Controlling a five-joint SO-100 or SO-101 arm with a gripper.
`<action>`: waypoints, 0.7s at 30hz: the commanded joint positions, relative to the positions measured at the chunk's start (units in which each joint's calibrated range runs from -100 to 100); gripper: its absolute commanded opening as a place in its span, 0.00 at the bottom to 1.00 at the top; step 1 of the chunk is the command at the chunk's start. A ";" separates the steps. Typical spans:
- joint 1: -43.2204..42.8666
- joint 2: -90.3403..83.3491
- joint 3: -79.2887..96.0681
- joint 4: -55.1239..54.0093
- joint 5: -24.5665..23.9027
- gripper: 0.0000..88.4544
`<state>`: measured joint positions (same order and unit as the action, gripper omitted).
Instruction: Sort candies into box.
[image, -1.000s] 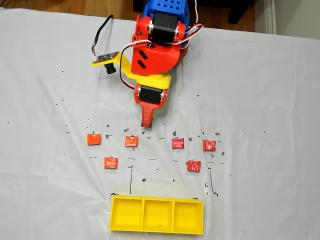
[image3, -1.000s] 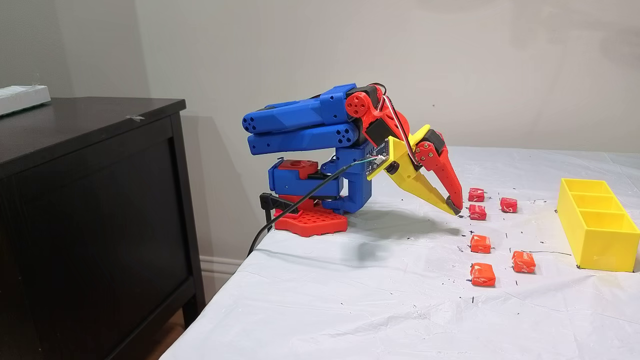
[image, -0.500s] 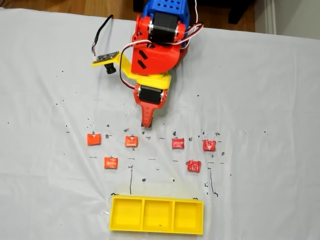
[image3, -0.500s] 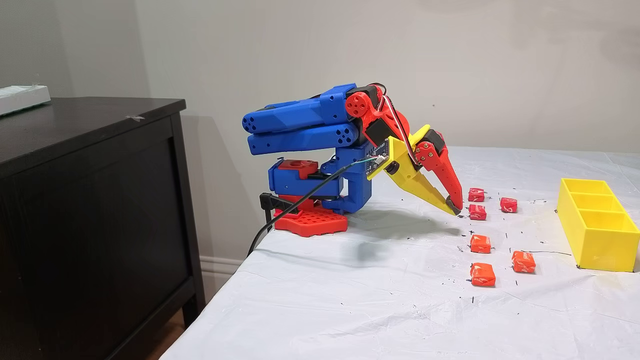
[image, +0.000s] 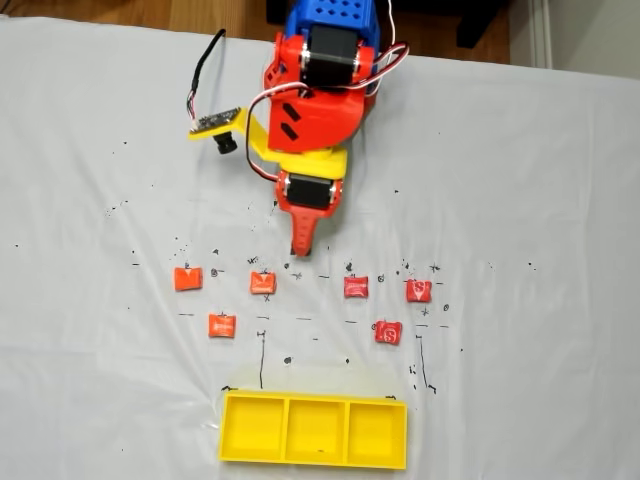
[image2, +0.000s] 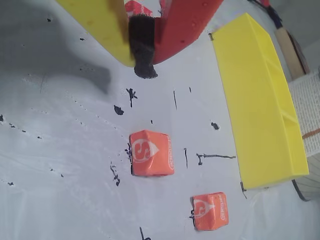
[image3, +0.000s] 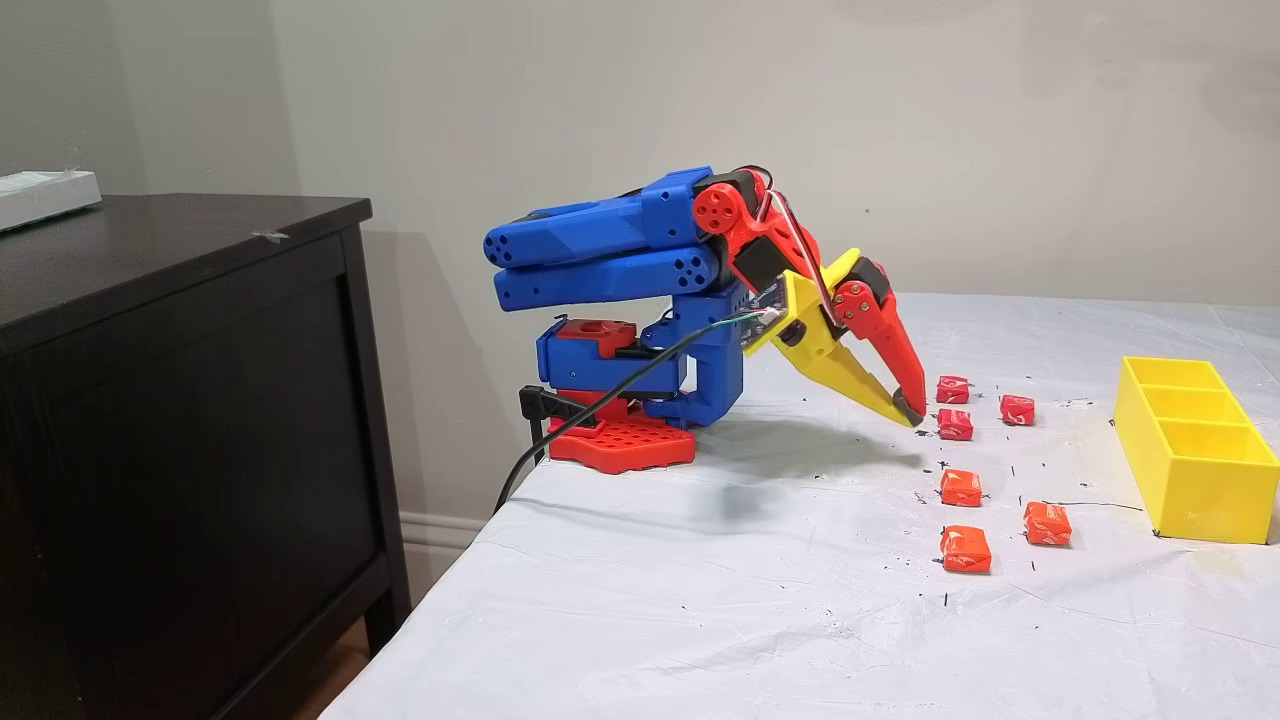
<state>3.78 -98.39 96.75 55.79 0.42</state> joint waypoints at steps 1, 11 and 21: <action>-1.34 -0.67 -1.39 1.39 1.07 0.00; -3.69 2.72 -19.23 11.30 0.39 0.00; -5.78 33.25 -46.09 14.00 0.49 0.00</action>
<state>-0.98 -77.41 65.44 68.49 0.76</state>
